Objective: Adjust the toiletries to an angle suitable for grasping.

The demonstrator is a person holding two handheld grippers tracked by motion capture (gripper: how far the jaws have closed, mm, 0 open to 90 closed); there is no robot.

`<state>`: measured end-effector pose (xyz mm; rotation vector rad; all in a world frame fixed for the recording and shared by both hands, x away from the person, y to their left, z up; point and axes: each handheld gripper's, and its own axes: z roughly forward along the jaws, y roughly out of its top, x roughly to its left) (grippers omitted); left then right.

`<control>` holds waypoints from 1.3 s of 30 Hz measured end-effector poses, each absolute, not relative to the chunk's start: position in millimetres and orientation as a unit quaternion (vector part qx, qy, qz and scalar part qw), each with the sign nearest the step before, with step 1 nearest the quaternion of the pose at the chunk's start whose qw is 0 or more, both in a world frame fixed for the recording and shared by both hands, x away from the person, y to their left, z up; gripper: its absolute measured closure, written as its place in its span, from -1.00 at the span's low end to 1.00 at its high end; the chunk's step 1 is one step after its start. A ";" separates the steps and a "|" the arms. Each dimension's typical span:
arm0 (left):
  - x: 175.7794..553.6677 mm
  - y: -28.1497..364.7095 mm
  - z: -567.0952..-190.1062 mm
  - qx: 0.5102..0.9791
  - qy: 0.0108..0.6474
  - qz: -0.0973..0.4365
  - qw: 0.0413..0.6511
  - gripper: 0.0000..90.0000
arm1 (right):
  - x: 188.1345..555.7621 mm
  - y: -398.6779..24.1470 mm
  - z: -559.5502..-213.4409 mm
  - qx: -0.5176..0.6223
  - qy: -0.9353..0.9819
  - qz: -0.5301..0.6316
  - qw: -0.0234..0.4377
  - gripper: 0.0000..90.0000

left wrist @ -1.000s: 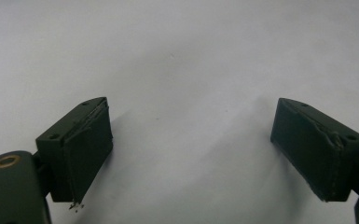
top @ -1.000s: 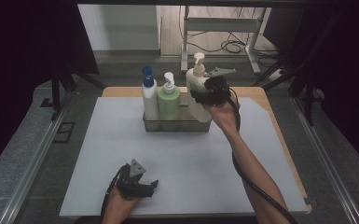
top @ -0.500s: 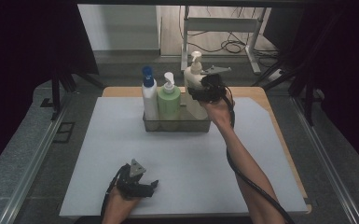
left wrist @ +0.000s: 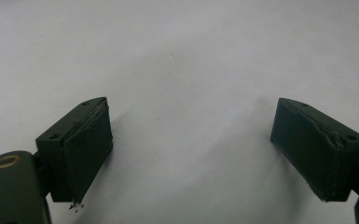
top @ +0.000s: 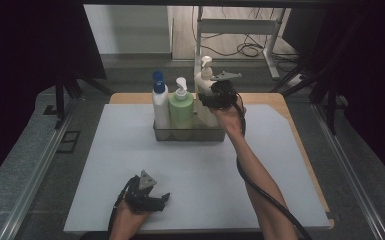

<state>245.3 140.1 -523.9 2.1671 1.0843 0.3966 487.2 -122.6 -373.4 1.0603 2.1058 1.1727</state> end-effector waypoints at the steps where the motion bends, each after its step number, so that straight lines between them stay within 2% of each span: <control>1: 245.3 140.1 -523.9 0.831 0.416 0.152 0.336 -0.73 | 488.0 -122.1 -374.8 0.389 0.774 0.431 0.252 -0.11; 39: 245.1 139.9 -523.8 0.831 0.416 0.153 0.336 -0.73 | 478.2 -120.8 -406.4 0.395 0.786 0.415 0.232 -0.10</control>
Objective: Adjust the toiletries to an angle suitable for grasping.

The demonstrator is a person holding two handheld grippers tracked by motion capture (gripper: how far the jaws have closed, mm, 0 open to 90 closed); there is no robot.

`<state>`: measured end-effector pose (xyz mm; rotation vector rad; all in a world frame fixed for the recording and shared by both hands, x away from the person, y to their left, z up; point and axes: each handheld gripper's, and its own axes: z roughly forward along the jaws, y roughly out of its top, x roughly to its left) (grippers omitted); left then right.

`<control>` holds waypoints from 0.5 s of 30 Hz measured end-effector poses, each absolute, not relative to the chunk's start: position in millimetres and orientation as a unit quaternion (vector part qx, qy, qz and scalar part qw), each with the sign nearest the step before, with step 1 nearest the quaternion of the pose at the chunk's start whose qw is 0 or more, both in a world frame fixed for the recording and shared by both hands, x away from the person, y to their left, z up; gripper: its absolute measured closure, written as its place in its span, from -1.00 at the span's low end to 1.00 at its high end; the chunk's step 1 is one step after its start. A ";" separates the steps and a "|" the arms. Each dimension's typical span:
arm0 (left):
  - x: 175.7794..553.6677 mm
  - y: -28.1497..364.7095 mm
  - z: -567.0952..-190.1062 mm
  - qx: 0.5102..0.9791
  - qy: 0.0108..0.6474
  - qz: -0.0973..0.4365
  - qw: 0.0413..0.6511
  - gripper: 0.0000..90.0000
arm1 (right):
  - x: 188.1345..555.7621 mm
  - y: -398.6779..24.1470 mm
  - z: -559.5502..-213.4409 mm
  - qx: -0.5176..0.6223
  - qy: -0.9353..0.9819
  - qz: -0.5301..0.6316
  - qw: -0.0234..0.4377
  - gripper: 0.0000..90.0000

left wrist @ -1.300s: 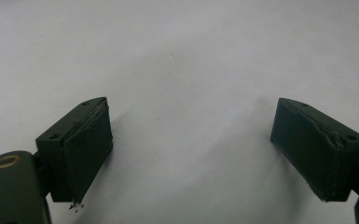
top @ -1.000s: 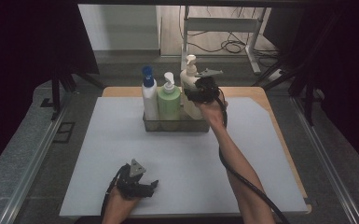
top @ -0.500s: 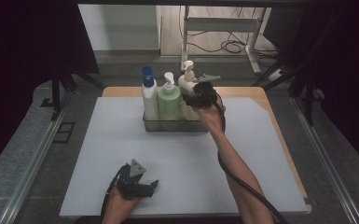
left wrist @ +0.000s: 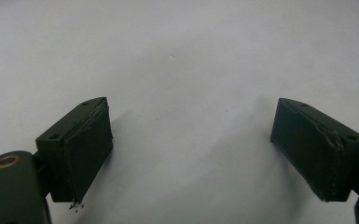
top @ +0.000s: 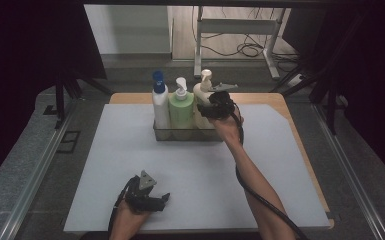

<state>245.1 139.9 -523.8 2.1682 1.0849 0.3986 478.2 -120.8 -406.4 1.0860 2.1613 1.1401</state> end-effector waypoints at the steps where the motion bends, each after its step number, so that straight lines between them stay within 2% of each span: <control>1: 245.2 140.0 -523.8 0.831 0.416 0.153 0.335 -0.73 | 477.8 -120.9 -407.5 0.395 0.787 0.414 0.231 -0.10; 15: 245.1 139.9 -523.8 0.831 0.416 0.152 0.336 -0.73 | 476.6 -126.2 -426.6 0.404 0.791 0.403 0.221 -0.10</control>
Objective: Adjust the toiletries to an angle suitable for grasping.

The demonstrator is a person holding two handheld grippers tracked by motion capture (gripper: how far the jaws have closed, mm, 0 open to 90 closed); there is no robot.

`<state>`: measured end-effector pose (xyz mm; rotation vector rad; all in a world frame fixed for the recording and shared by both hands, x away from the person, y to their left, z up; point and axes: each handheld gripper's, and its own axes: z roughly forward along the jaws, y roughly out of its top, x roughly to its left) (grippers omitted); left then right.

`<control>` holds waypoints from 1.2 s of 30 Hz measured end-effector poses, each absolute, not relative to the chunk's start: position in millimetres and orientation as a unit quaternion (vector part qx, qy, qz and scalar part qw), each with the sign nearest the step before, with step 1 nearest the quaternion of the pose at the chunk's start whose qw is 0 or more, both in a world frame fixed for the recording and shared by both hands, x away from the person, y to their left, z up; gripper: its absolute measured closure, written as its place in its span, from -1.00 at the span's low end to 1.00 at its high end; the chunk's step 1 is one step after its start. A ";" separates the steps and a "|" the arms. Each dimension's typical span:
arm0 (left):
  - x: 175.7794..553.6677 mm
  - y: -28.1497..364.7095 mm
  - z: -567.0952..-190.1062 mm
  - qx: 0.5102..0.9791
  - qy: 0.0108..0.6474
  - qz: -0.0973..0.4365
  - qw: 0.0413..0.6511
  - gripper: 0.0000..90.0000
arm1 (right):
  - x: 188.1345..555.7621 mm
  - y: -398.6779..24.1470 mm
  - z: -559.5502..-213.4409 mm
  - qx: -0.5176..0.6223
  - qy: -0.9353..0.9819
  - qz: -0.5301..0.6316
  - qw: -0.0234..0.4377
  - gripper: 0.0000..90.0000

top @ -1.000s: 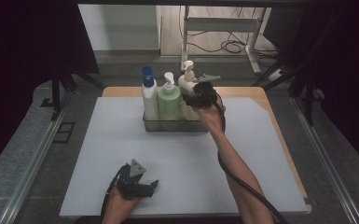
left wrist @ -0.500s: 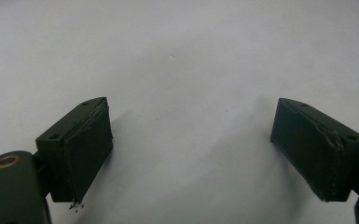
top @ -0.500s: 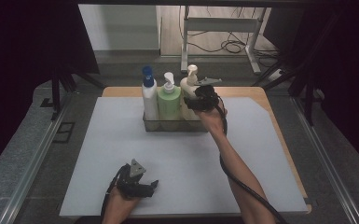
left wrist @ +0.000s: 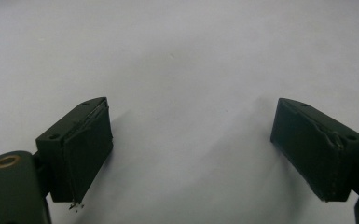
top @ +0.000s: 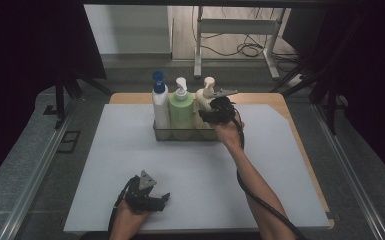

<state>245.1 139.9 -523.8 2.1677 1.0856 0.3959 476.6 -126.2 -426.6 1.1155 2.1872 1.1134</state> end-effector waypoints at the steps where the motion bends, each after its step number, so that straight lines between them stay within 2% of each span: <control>1: 245.1 139.9 -523.8 0.831 0.416 0.152 0.336 -0.73 | 476.6 -126.3 -427.4 0.405 0.791 0.402 0.220 -0.10; 19: 245.2 140.0 -523.7 0.832 0.416 0.152 0.335 -0.73 | 477.7 -130.9 -434.1 0.408 0.789 0.409 0.207 -0.16; 22: 245.2 140.0 -523.7 0.832 0.416 0.152 0.335 -0.73 | 478.8 -131.5 -434.4 0.413 0.788 0.414 0.193 -0.26; 28: 245.2 140.1 -523.6 0.832 0.416 0.152 0.335 -0.73 | 478.2 -131.7 -435.3 0.406 0.795 0.401 0.203 -0.58; 36: 245.2 140.0 -523.8 0.832 0.416 0.152 0.335 -0.73 | 471.4 -141.8 -431.9 0.390 0.805 0.404 0.195 -0.65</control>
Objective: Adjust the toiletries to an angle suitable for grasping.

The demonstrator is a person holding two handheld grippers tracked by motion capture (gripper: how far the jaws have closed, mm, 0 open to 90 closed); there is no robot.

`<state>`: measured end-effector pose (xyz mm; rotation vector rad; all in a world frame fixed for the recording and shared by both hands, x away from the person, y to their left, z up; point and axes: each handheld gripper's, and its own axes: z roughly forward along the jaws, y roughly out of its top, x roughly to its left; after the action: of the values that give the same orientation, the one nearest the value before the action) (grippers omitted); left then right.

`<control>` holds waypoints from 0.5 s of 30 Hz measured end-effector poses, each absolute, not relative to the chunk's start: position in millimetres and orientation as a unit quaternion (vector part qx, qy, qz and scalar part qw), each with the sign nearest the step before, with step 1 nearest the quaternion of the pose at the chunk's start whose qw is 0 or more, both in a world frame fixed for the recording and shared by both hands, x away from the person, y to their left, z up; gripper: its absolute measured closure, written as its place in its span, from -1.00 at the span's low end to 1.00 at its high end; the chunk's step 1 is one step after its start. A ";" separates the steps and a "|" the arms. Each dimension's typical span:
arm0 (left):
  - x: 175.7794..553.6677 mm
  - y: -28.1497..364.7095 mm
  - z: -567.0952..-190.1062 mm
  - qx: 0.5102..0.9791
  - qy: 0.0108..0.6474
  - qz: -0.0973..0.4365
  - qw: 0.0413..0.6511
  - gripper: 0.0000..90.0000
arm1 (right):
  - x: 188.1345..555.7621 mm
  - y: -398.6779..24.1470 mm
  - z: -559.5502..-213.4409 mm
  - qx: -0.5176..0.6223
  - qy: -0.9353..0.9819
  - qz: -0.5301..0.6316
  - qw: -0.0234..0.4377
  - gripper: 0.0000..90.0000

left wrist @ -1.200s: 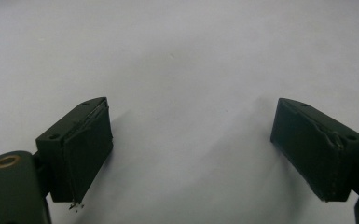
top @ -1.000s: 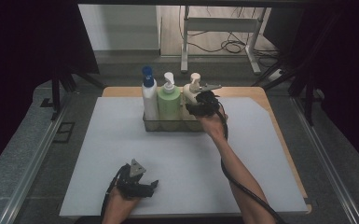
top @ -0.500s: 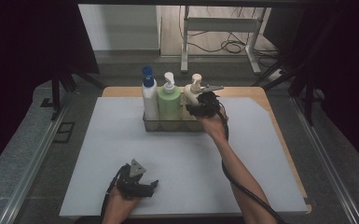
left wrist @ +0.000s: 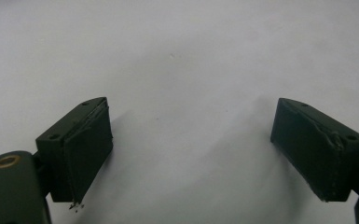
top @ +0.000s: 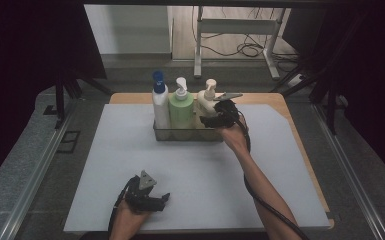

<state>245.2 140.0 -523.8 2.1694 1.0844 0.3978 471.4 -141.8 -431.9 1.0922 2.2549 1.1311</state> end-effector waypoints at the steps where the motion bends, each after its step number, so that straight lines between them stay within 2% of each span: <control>1: 245.2 140.0 -523.8 0.832 0.416 0.153 0.335 -0.73 | 470.0 -143.4 -431.1 0.391 0.805 0.403 0.193 -0.65; 15: 245.3 140.0 -523.9 0.831 0.415 0.153 0.336 -0.73 | 452.6 -168.1 -425.3 0.373 0.819 0.404 0.162 -0.65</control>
<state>245.3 140.0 -523.9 2.1687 1.0832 0.3989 452.6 -168.1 -425.3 1.0653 2.3373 1.1543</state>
